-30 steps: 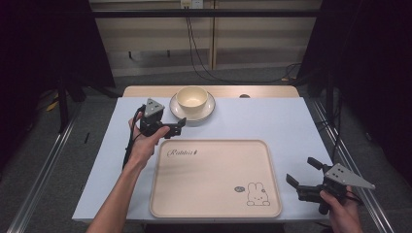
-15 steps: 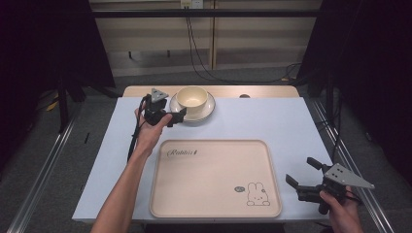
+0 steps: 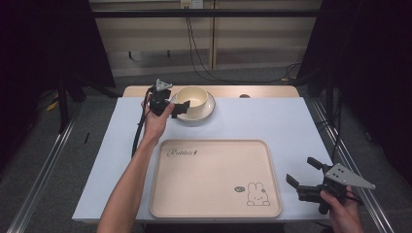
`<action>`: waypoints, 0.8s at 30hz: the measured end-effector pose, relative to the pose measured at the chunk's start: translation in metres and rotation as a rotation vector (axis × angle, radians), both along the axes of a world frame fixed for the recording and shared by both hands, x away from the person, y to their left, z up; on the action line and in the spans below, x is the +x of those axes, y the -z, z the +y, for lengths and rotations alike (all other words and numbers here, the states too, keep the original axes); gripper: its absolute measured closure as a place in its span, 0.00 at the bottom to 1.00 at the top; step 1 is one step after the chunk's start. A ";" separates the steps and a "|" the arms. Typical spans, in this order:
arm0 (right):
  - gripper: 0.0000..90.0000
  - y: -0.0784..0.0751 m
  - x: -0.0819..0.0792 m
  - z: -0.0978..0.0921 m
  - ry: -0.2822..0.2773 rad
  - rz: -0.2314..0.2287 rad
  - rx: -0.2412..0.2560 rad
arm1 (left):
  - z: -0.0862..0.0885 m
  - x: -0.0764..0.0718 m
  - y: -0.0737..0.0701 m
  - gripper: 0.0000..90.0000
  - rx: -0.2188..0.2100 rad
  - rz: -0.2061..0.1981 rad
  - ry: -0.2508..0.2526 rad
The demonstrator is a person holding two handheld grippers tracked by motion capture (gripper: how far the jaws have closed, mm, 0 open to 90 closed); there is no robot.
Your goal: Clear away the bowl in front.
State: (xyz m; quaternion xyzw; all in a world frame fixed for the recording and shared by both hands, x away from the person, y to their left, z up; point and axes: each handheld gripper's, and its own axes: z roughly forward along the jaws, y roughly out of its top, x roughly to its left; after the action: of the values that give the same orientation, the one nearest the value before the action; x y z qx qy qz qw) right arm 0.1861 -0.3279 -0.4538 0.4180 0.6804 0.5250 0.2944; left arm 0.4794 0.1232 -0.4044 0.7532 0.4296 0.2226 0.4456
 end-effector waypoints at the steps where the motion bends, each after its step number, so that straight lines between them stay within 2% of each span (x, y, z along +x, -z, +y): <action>1: 0.02 0.000 0.000 0.000 0.003 -0.009 -0.004 | -0.001 0.004 0.000 0.05 0.006 -0.003 -0.012; 2: 0.02 0.000 0.000 0.000 0.003 -0.006 -0.003 | -0.001 0.007 0.001 0.06 0.007 0.002 -0.012; 4: 0.02 0.000 0.000 0.000 0.006 -0.003 0.003 | -0.001 0.012 0.001 0.06 -0.016 0.012 -0.014; 6: 0.02 0.000 0.000 0.000 0.004 0.000 0.004 | -0.003 0.016 0.002 0.07 -0.002 0.013 -0.020; 9: 0.02 0.000 0.000 -0.001 -0.002 0.000 0.002 | -0.003 0.025 0.006 0.07 0.008 0.042 -0.037; 11: 0.02 0.000 0.000 0.000 0.005 0.001 0.009 | -0.004 0.031 0.009 0.08 0.046 0.045 -0.049; 12: 0.02 0.000 0.000 -0.001 0.004 0.004 0.009 | -0.004 0.033 0.009 0.11 0.048 0.047 -0.050; 13: 0.02 0.000 0.000 -0.001 0.007 0.004 0.008 | -0.005 0.036 0.011 0.12 0.017 0.054 -0.056; 14: 0.02 0.000 0.000 -0.001 0.006 -0.001 0.005 | -0.004 0.037 0.011 0.12 0.032 0.059 -0.043; 17: 0.02 0.000 0.000 -0.001 0.004 0.000 0.003 | -0.007 0.043 0.013 0.14 0.064 0.061 -0.063; 18: 0.02 0.000 0.000 -0.001 0.004 0.000 0.003 | -0.009 0.044 0.014 0.14 0.049 0.060 -0.084; 19: 0.02 0.000 0.000 -0.001 0.004 0.002 0.005 | -0.006 0.047 0.013 0.14 0.070 0.082 -0.067; 20: 0.02 0.000 -0.001 -0.001 0.004 0.005 0.012 | -0.006 0.049 0.013 0.14 0.070 0.090 -0.070; 21: 0.02 0.000 0.000 -0.001 0.008 0.002 0.011 | -0.008 0.050 0.014 0.16 0.059 0.081 -0.090; 22: 0.02 0.000 0.000 -0.001 0.008 0.002 0.011 | -0.008 0.052 0.013 0.16 0.073 0.089 -0.080; 23: 0.02 0.000 0.000 -0.002 0.007 0.002 0.008 | -0.009 0.054 0.014 0.16 0.059 0.103 -0.084; 24: 0.02 0.000 0.000 -0.001 0.008 0.001 0.009 | -0.009 0.055 0.013 0.16 0.070 0.108 -0.069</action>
State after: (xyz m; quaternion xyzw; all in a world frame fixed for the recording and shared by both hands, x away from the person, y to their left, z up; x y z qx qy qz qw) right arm 0.1859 -0.3294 -0.4541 0.4223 0.6763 0.5268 0.2945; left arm 0.5345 0.1141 -0.4178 0.7641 0.4707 0.2116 0.3871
